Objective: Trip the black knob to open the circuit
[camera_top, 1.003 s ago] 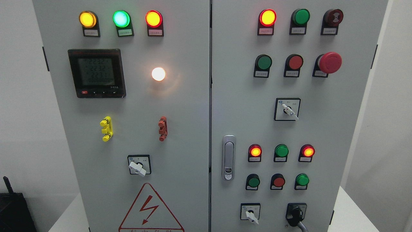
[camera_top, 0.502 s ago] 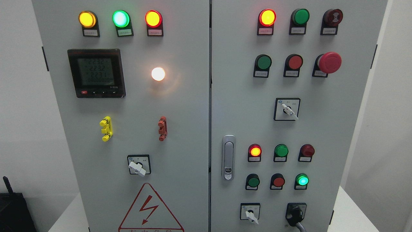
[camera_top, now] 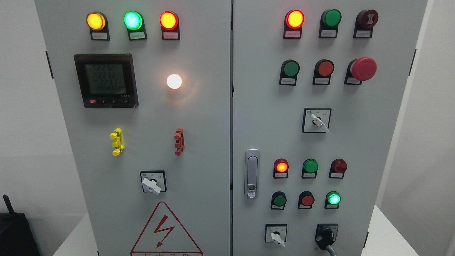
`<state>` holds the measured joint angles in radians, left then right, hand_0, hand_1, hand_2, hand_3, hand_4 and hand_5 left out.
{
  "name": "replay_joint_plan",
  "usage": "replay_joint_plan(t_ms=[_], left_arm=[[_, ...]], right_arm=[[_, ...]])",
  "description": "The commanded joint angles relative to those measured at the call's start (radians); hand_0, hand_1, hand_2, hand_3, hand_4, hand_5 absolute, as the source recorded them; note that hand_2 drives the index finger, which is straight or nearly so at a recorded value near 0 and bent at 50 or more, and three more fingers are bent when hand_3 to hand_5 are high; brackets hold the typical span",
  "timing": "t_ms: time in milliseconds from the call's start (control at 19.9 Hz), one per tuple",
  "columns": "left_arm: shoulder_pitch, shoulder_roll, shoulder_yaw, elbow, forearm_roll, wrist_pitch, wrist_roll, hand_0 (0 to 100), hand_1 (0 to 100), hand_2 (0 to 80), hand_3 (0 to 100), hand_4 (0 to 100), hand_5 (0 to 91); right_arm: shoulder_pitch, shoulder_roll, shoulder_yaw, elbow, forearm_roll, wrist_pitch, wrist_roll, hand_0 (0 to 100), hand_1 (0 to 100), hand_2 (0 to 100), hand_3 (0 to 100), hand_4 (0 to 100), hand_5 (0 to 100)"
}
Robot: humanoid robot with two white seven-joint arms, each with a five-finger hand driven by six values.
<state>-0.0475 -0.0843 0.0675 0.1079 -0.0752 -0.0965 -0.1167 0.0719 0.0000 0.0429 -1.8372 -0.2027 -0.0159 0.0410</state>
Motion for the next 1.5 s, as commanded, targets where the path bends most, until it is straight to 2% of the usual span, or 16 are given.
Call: replay_joint_plan(t_ms=[0,1455], left_arm=[[0.0,0.0,0.0,-0.025,0.0,0.0,0.0,12,39,0.0,0,0,0.0],[0.0,0.0,0.0,-0.025,0.0,0.0,0.0,12,39,0.0,0,0,0.0]], right_arm=[[-0.001,0.031,0.0,-0.005,0.0,-0.002,-0.001,0,0,2,100,98,96],[0.002,0.031,-0.003,-0.005,-0.001,-0.006,-0.001,0,0,4,100,98,96]])
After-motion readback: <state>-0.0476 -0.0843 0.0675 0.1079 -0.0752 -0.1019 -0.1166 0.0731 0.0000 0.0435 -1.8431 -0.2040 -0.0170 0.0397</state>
